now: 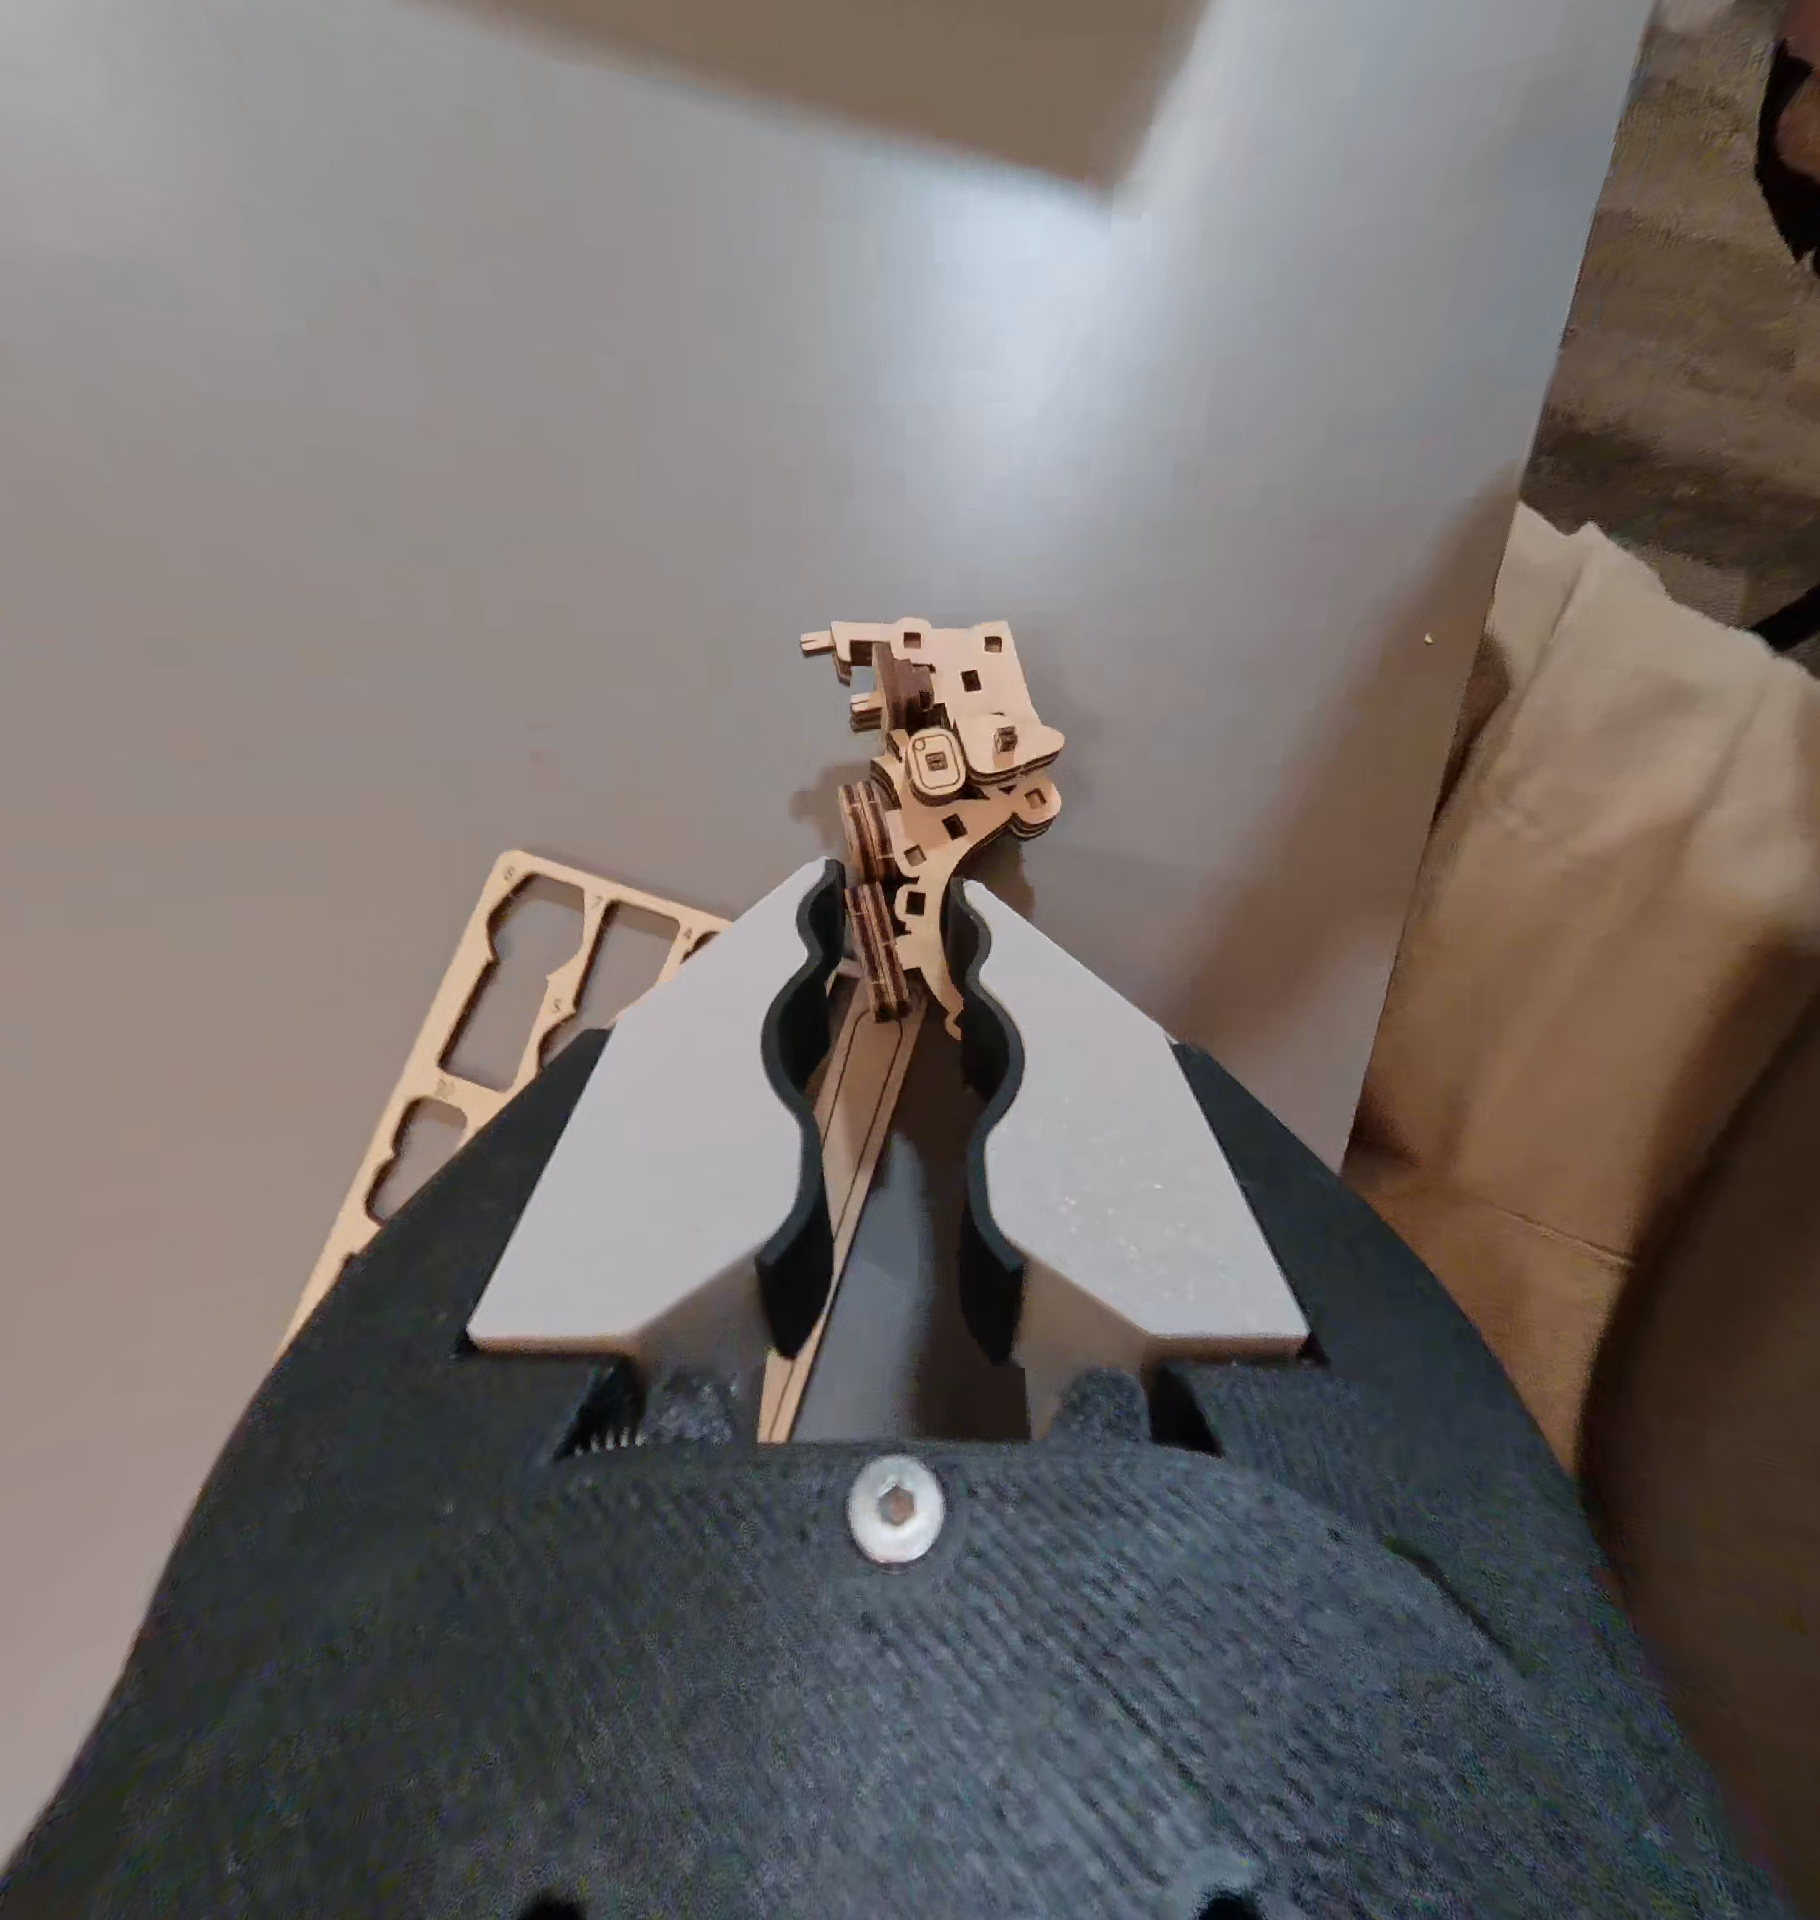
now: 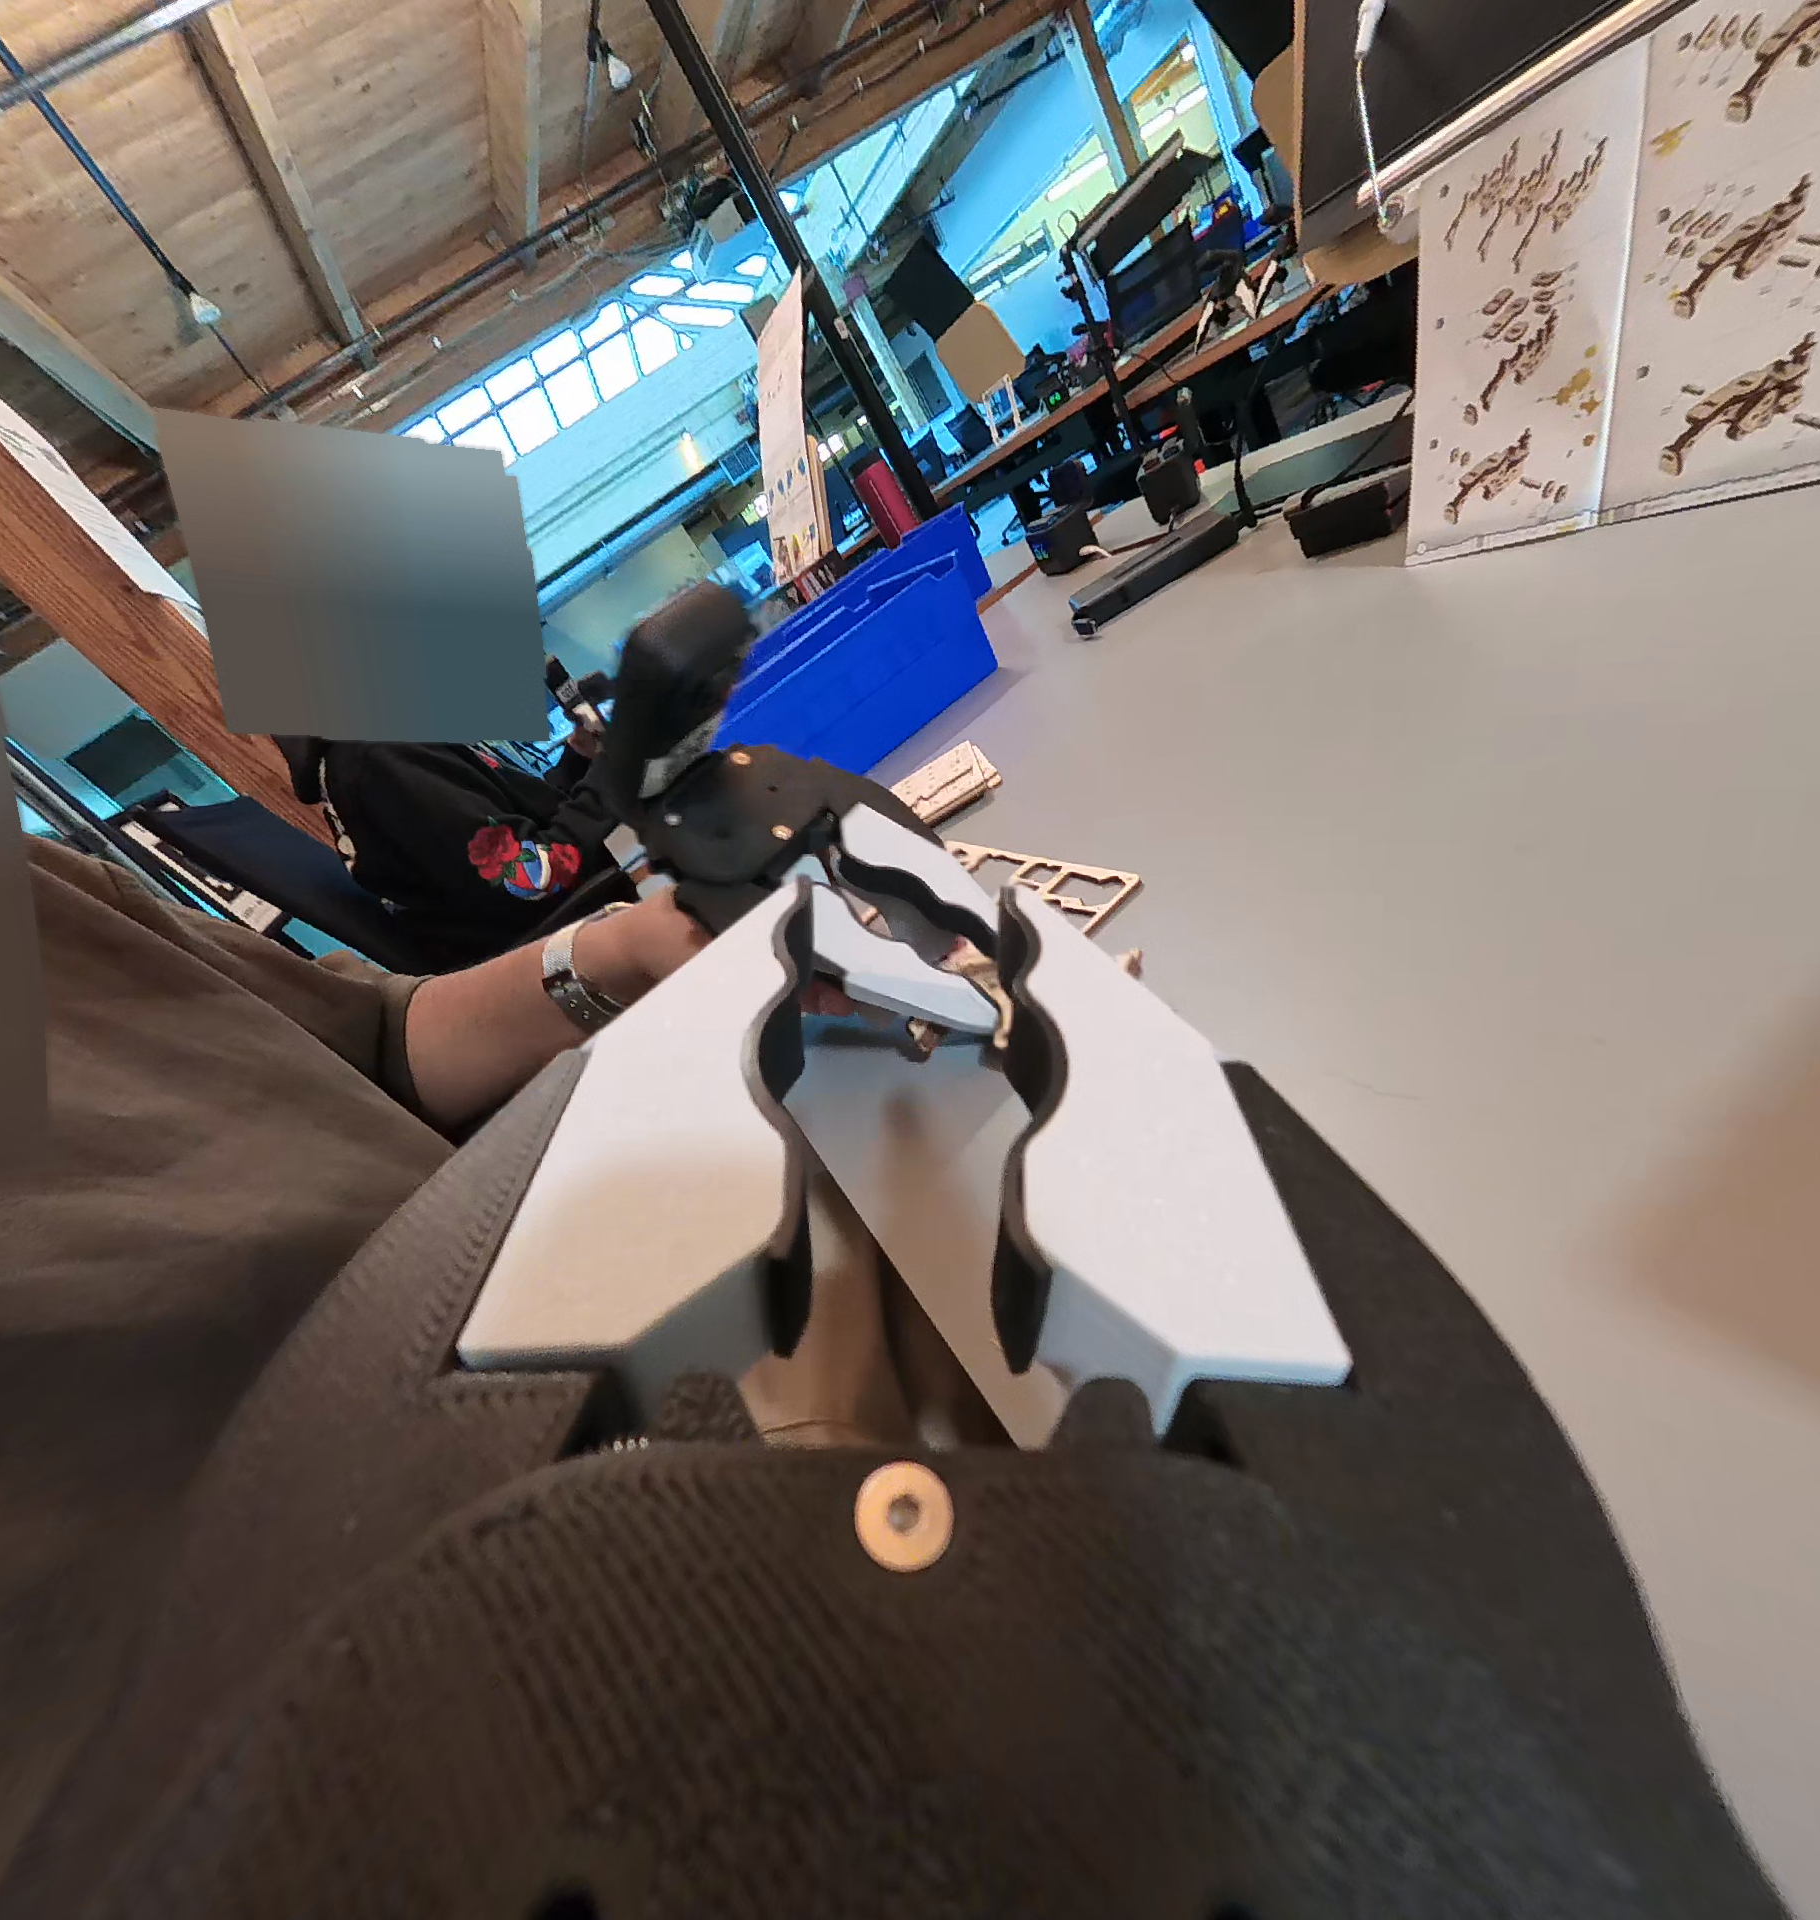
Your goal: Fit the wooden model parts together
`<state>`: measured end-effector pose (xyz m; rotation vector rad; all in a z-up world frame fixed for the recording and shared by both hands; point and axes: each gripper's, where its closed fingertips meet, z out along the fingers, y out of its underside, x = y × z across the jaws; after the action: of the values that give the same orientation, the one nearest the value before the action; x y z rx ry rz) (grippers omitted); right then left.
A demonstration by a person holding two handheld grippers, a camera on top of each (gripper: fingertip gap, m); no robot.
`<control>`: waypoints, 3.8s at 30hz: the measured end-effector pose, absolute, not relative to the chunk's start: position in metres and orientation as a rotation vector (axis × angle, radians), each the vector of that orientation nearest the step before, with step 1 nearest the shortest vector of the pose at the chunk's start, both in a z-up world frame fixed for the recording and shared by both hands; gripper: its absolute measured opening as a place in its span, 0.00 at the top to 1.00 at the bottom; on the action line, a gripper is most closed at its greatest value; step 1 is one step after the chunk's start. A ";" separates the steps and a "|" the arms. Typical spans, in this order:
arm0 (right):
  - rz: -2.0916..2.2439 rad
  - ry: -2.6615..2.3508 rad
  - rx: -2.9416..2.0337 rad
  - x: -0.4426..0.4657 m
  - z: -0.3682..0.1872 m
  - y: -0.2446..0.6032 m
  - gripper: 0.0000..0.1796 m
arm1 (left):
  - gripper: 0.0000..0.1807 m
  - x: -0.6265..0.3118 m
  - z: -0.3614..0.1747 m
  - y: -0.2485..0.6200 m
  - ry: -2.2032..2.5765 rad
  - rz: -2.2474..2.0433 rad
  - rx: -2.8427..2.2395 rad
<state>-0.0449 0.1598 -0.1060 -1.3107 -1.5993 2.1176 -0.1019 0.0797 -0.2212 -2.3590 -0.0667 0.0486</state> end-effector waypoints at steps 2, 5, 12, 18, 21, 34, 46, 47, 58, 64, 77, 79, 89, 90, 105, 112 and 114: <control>2.093 -1.620 -1.314 -0.045 -0.109 0.159 0.81 | 0.90 -0.101 -0.213 0.083 0.027 0.143 -2.316; 2.035 -1.659 -1.321 -0.046 -0.115 0.158 0.80 | 0.90 -0.097 -0.198 0.088 0.216 0.322 -2.219; 1.896 -1.774 -1.227 -0.043 -0.116 0.142 0.79 | 0.90 -0.083 -0.159 0.096 0.560 0.833 -1.881; 1.750 -1.818 -1.142 -0.039 -0.109 0.128 0.75 | 0.91 -0.062 -0.124 0.091 0.551 0.736 -1.662; 1.720 -1.814 -1.073 -0.036 -0.098 0.120 0.73 | 0.91 -0.056 -0.111 0.088 0.536 0.719 -1.591; 1.752 -1.861 -0.977 -0.020 -0.082 0.097 0.80 | 0.91 -0.039 -0.097 0.093 0.517 0.677 -1.498; 1.701 -1.896 -0.974 -0.020 -0.090 0.096 0.88 | 0.91 -0.040 -0.096 0.093 0.508 0.673 -1.498; 1.707 -1.896 -0.976 -0.020 -0.090 0.096 0.89 | 0.91 -0.039 -0.096 0.093 0.510 0.677 -1.496; 1.761 -1.877 -0.987 -0.018 -0.085 0.093 0.90 | 0.91 -0.037 -0.091 0.091 0.532 0.720 -1.469; 1.740 -1.873 -0.993 -0.018 -0.086 0.093 0.91 | 0.91 -0.038 -0.092 0.092 0.535 0.737 -1.470; 1.611 -1.918 -0.935 -0.020 -0.098 0.103 0.92 | 0.78 -0.037 -0.113 0.096 0.526 0.604 -1.545; 1.569 -1.943 -0.909 -0.021 -0.104 0.106 0.92 | 0.78 -0.036 -0.117 0.096 0.477 0.453 -1.593; 1.358 -2.148 -0.732 -0.015 -0.137 0.092 0.92 | 0.78 -0.025 -0.127 0.095 0.269 -0.119 -1.710; 1.330 -2.164 -0.719 -0.015 -0.141 0.091 0.92 | 0.78 -0.024 -0.129 0.095 0.281 -0.110 -1.720; 1.247 -2.195 -0.658 -0.013 -0.147 0.087 0.92 | 0.81 -0.021 -0.138 0.088 0.337 -0.129 -1.766; 1.290 -2.199 -0.706 -0.014 -0.148 0.088 0.92 | 0.80 -0.017 -0.145 0.087 0.366 -0.143 -1.795; 1.311 -2.198 -0.714 -0.013 -0.147 0.088 0.92 | 0.80 -0.018 -0.145 0.088 0.361 -0.127 -1.800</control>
<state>-0.0133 0.0878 -0.1469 -0.7141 -2.1980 1.3114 -0.0180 0.0885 -0.1455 -1.8003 0.3613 -0.1269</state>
